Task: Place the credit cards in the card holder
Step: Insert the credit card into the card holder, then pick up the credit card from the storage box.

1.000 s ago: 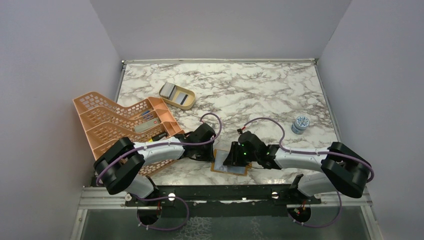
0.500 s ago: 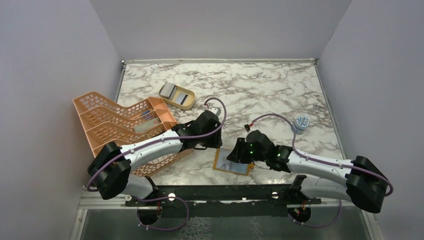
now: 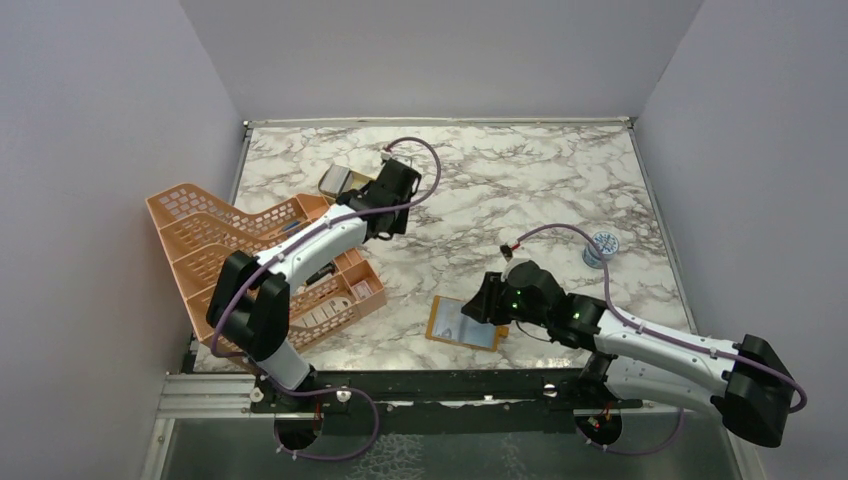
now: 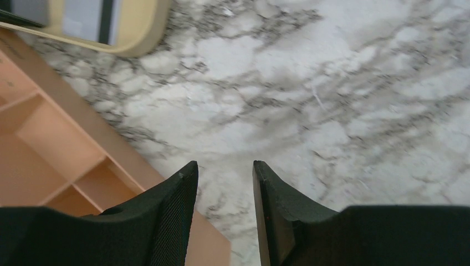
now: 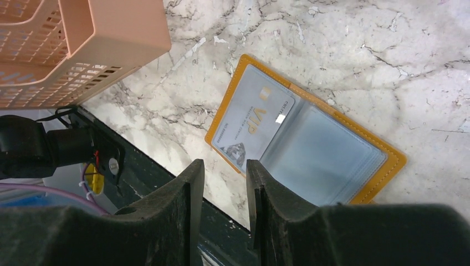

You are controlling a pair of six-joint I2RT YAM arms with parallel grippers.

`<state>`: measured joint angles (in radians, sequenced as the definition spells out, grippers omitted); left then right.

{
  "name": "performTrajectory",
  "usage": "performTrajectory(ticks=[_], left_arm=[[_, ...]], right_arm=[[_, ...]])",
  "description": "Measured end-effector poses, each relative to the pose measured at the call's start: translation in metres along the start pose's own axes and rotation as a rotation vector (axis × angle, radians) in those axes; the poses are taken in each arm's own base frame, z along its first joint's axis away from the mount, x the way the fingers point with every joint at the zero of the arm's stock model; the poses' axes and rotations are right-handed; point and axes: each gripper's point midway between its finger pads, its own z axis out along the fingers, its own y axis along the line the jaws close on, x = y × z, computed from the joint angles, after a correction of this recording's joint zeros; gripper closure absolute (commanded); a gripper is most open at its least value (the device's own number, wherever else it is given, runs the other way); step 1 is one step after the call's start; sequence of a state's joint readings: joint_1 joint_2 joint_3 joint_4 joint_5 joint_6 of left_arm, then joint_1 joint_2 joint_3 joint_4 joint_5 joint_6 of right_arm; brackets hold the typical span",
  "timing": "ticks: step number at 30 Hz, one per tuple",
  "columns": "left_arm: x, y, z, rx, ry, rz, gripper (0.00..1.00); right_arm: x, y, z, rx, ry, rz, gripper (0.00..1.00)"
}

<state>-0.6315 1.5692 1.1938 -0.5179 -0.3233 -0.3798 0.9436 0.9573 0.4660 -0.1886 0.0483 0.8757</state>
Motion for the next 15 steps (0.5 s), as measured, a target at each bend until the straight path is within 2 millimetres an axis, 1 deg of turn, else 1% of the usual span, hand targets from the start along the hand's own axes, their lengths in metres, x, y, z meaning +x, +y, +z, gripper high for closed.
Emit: performTrajectory(ticks=[2,6,7,9,12,15], left_arm=[[-0.016,0.02,0.01,-0.066,-0.007,0.008,0.49],[-0.047,0.059,0.029,-0.203,-0.029,0.043,0.47],[-0.056,0.068,0.037,-0.235,-0.032,0.053,0.46],[-0.066,0.082,0.055,-0.286,-0.022,0.078,0.44],[-0.071,0.098,0.081,-0.345,0.009,0.124,0.42],[-0.069,0.115,0.108,-0.398,0.056,0.166,0.41]], right_arm=[[-0.001,0.0,-0.001,-0.003,-0.005,-0.009,0.65],[-0.002,-0.001,-0.001,0.001,-0.01,-0.018,0.65],[-0.002,-0.001,-0.001,0.001,-0.011,-0.019,0.65],[-0.002,-0.001,-0.001,0.001,-0.012,-0.024,0.65],[-0.002,-0.001,-0.001,0.001,-0.012,-0.032,0.65],[-0.002,-0.002,-0.001,0.001,-0.012,-0.035,0.65]])
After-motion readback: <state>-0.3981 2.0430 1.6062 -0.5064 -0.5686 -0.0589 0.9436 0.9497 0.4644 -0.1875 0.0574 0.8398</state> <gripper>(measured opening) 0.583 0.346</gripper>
